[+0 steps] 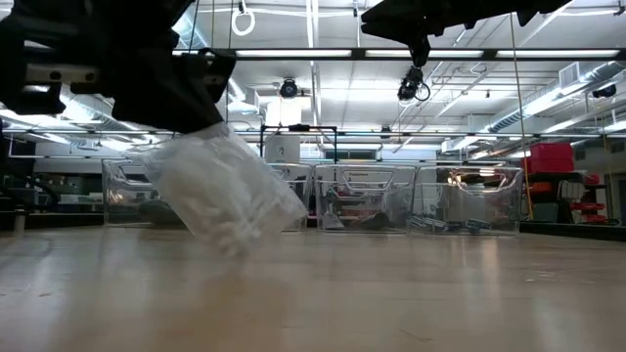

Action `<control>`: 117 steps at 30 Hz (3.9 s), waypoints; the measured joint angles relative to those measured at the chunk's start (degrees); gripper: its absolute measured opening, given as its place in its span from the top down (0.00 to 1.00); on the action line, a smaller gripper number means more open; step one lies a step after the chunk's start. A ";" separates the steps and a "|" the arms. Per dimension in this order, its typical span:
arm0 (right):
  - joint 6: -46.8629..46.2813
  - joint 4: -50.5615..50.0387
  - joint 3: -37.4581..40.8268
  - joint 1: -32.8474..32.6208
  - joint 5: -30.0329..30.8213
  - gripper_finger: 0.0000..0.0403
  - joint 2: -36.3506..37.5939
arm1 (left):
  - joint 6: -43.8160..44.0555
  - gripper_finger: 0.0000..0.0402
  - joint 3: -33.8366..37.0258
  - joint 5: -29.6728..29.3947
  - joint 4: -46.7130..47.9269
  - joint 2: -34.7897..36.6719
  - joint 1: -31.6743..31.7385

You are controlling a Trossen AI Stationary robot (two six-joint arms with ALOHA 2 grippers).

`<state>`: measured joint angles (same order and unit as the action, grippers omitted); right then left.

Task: Pick & Place Travel size toiletries
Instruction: Put the white vanity pack into the middle left transparent bin

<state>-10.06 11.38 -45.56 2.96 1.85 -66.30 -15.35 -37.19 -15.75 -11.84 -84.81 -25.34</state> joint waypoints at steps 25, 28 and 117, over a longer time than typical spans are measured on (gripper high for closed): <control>0.00 0.02 0.00 0.00 0.02 0.80 0.00 | -7.88 0.99 0.02 -5.46 5.19 10.12 3.81; 0.00 0.04 0.00 0.00 0.02 0.80 0.00 | -9.81 0.98 -0.72 -5.71 5.63 11.88 6.32; 1.96 0.39 0.00 0.00 1.09 0.80 0.00 | -11.16 0.93 -4.15 8.33 3.79 14.35 54.60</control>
<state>-8.10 11.77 -45.56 2.97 2.94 -66.30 -26.52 -41.34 -7.42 -8.05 -70.46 29.26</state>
